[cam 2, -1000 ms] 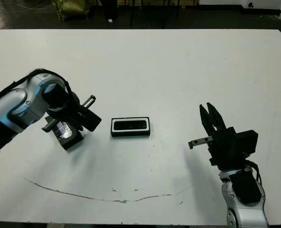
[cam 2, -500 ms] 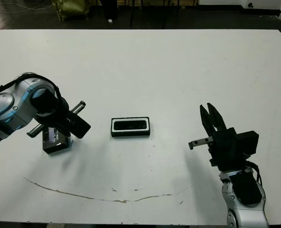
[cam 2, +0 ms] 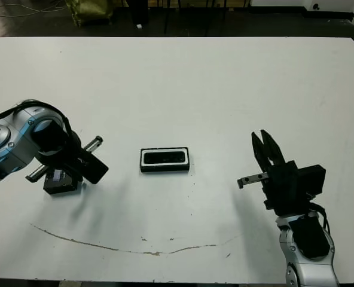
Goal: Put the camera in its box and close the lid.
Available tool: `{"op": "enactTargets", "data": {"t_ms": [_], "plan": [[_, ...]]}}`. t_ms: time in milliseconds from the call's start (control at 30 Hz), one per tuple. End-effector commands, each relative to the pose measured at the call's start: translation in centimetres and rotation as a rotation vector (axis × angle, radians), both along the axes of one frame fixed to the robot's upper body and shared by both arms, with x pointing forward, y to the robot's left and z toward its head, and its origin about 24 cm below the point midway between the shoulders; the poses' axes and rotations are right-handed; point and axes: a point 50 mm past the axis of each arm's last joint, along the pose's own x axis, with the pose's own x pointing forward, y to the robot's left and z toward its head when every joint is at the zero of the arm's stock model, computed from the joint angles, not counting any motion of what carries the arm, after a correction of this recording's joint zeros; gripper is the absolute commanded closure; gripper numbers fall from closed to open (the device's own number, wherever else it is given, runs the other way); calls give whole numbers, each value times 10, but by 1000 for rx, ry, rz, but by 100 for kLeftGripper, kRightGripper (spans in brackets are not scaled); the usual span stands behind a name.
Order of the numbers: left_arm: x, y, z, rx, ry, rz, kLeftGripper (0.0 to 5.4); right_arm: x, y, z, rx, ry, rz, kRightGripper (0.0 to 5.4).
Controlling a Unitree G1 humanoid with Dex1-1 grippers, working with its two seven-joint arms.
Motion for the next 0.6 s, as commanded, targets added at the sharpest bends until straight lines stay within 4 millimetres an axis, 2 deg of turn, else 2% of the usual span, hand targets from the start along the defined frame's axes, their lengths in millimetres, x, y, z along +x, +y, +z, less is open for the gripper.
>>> {"op": "enactTargets", "data": {"t_ms": [33,333,600], "plan": [[-4,9,-8,26,44,25,540,-2,-2,-6,-10,46,-13,538],[-6,17,-14,60,67,63,540,-1,-1,-7,3,48,-3,538],[-8,19,-14,57,76,25,540,1,-2,-9,8,44,20,538]]}}
